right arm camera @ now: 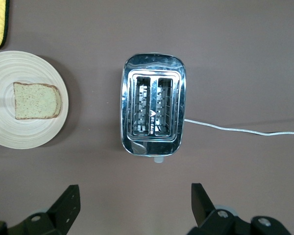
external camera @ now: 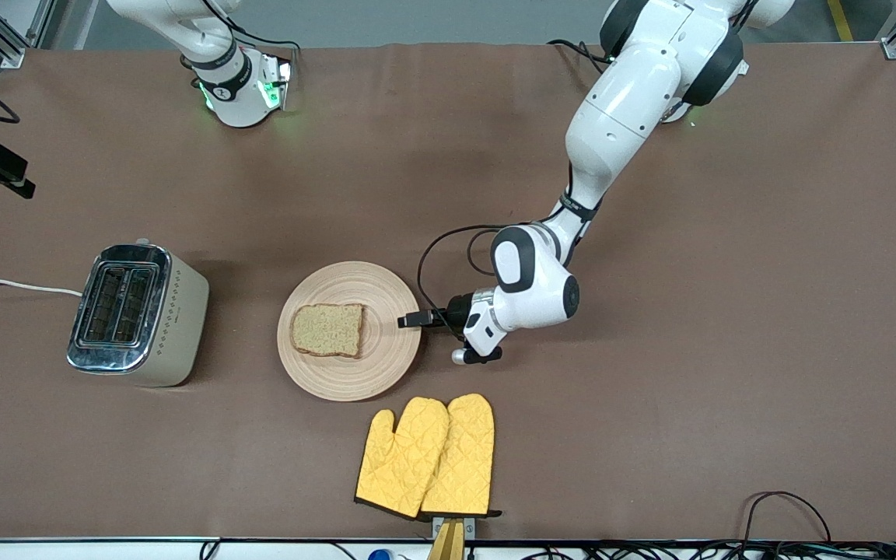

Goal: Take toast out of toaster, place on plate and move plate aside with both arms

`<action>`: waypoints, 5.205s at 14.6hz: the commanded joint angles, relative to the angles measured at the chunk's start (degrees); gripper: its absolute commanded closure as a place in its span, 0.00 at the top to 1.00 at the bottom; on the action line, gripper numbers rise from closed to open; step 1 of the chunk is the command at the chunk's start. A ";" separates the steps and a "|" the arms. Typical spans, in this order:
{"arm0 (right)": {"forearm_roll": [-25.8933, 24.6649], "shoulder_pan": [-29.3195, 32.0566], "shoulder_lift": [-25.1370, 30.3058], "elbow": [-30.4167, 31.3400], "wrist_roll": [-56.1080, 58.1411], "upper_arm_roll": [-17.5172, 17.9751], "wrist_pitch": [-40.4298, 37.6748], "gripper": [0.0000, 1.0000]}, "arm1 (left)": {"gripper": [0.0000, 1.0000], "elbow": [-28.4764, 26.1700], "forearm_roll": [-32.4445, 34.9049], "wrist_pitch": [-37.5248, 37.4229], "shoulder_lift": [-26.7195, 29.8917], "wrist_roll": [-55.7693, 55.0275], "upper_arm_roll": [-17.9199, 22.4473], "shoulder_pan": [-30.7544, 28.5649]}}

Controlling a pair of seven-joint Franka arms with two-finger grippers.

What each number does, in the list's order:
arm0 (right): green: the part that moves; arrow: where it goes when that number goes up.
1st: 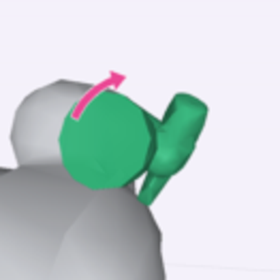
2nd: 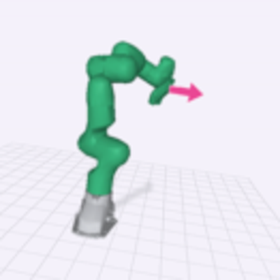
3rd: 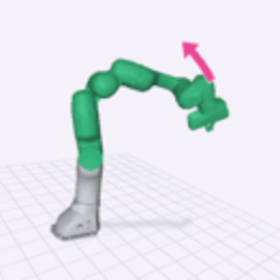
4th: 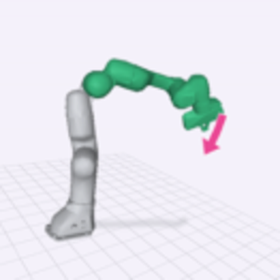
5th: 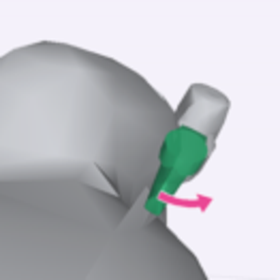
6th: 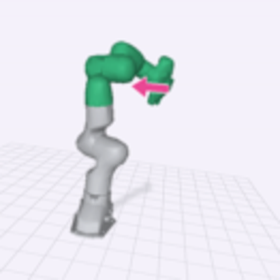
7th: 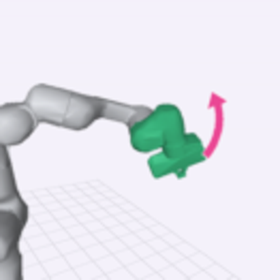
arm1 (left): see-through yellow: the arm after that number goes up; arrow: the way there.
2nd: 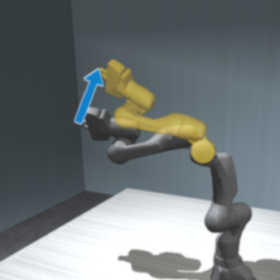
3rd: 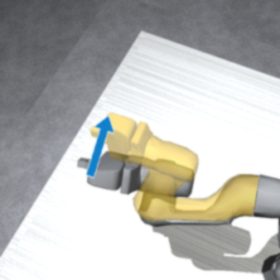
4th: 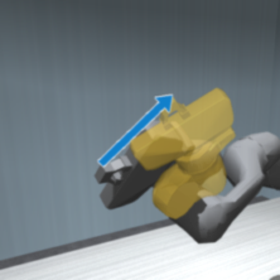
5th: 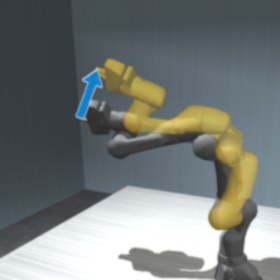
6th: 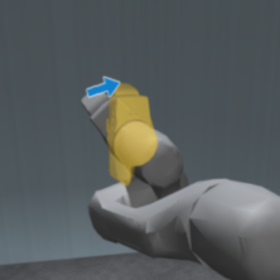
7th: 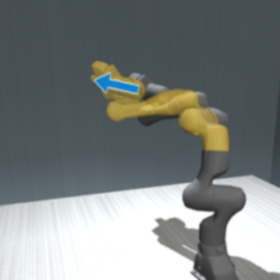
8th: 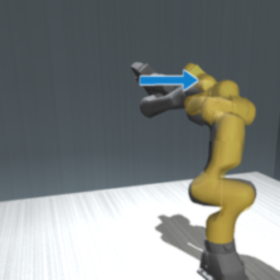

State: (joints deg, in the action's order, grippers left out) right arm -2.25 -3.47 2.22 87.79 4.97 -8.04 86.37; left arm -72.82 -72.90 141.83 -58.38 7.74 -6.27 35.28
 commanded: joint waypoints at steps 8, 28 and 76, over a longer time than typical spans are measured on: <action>1.37 0.92 -0.03 -0.25 0.75 0.74 0.03 1.00 | 0.04 1.62 -2.95 3.02 -1.12 7.99 -0.50 1.37; 1.55 4.35 0.06 -0.08 0.05 4.87 -0.41 1.00 | 0.02 -14.28 15.92 -40.13 15.41 28.63 -0.33 -43.16; 1.72 4.00 0.06 0.28 0.04 5.14 -0.59 1.00 | 1.00 -15.26 73.34 -52.35 54.43 -3.27 -4.11 -37.74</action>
State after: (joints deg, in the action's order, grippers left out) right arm -1.33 0.00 2.12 87.92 5.01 -3.30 86.03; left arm -87.25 -0.62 88.88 -5.39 2.91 -9.76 -1.81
